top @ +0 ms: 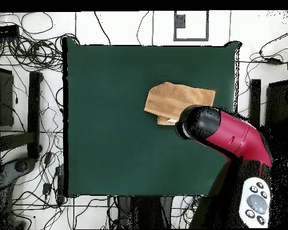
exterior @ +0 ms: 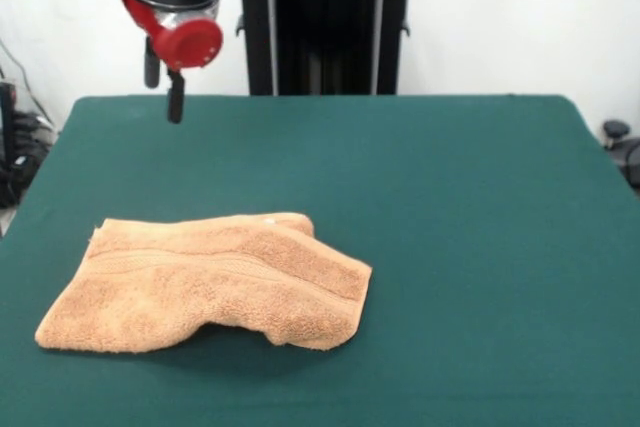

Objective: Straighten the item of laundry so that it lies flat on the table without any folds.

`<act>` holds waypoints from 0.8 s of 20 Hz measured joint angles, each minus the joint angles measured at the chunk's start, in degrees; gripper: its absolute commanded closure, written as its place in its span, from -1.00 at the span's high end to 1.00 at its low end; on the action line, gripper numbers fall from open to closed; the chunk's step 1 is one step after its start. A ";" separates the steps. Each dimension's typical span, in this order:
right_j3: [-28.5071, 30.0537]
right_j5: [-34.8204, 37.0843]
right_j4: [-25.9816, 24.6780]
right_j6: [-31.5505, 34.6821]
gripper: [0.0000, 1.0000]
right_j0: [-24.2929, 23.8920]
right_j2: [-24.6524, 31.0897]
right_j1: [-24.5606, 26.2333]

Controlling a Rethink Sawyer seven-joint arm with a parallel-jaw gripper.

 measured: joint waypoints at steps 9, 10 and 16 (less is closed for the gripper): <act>-3.25 0.01 4.41 8.92 1.00 1.39 -4.79 2.73; -4.43 0.01 4.91 10.12 1.00 1.37 -5.63 3.58; -7.88 0.01 6.03 11.90 1.00 1.22 -7.59 6.05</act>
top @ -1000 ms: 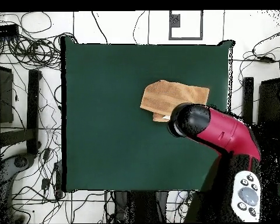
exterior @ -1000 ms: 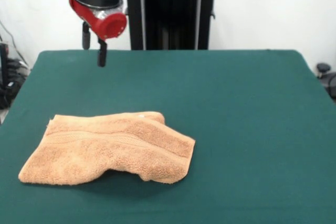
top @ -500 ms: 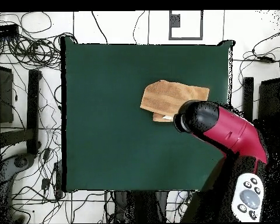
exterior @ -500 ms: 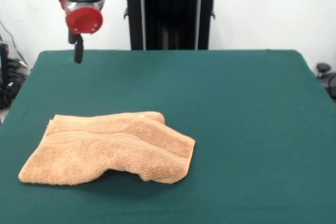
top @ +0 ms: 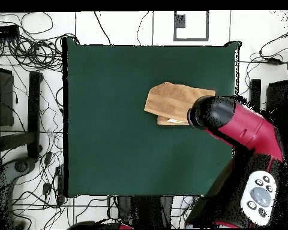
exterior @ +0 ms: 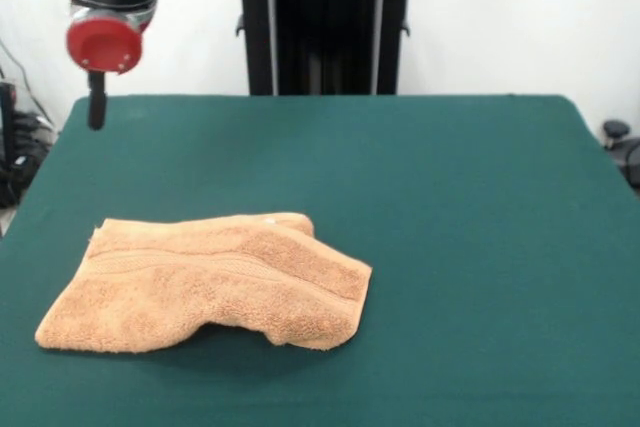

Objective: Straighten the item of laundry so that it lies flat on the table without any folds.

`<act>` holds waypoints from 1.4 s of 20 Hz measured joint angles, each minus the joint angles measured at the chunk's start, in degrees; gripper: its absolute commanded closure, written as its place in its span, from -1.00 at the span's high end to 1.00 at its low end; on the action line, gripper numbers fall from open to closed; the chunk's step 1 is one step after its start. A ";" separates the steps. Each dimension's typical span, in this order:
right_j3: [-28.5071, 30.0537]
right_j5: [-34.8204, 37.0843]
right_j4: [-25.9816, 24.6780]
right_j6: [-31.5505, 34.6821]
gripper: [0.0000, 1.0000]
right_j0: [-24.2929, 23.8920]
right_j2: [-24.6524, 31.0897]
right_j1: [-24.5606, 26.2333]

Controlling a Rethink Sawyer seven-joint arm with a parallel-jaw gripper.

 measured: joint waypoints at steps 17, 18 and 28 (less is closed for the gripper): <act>-4.90 -2.17 1.76 0.27 1.00 -9.69 -0.78 6.58; -4.91 -2.42 1.76 0.27 1.00 -10.22 -0.78 6.57; -5.87 -2.53 1.54 0.27 1.00 -15.43 -0.78 6.68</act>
